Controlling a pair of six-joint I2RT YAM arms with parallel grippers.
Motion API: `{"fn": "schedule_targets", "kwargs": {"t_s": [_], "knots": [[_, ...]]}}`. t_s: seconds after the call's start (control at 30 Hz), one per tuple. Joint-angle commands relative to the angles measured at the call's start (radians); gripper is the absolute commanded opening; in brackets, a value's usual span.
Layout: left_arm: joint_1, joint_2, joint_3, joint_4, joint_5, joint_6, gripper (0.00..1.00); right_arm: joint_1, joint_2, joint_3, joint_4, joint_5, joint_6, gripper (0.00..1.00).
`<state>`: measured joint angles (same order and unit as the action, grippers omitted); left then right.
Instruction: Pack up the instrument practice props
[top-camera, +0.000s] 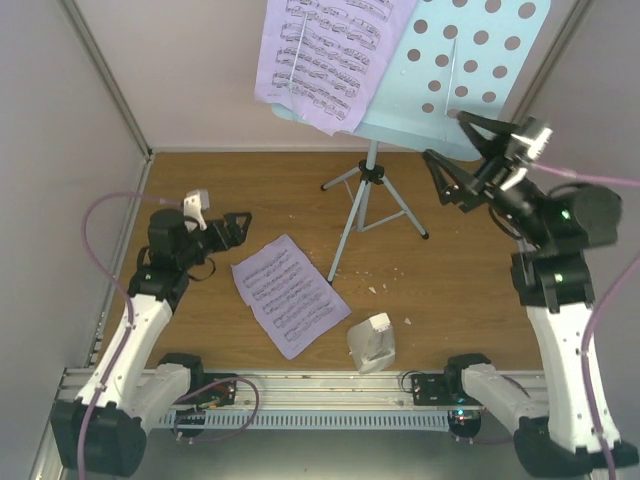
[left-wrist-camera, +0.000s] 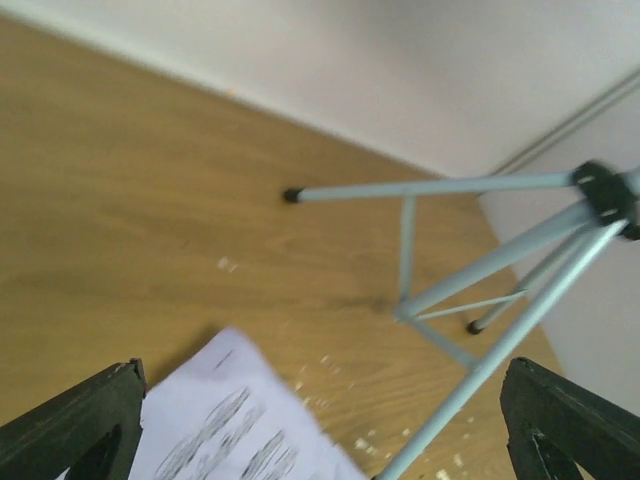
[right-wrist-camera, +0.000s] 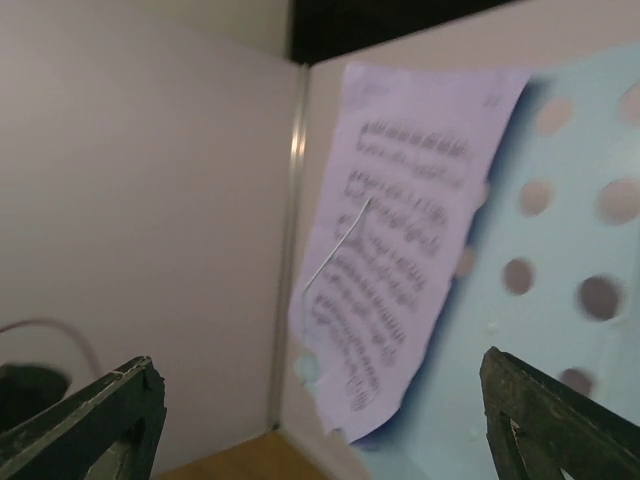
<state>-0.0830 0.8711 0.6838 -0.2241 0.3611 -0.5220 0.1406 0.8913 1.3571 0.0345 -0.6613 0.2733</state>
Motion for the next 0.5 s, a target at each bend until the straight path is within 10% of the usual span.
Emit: {"fn": "schedule_targets", "kwargs": {"t_s": [0.0,0.47], "knots": [[-0.008,0.082,0.166,0.134,0.166,0.104,0.96,0.111,0.113,0.033,-0.149,-0.083,-0.058,0.87],[-0.280,0.272,0.729,0.081,0.071,0.252,0.75,0.404,0.325,0.251,-0.254,0.506,-0.104,0.90]]}}
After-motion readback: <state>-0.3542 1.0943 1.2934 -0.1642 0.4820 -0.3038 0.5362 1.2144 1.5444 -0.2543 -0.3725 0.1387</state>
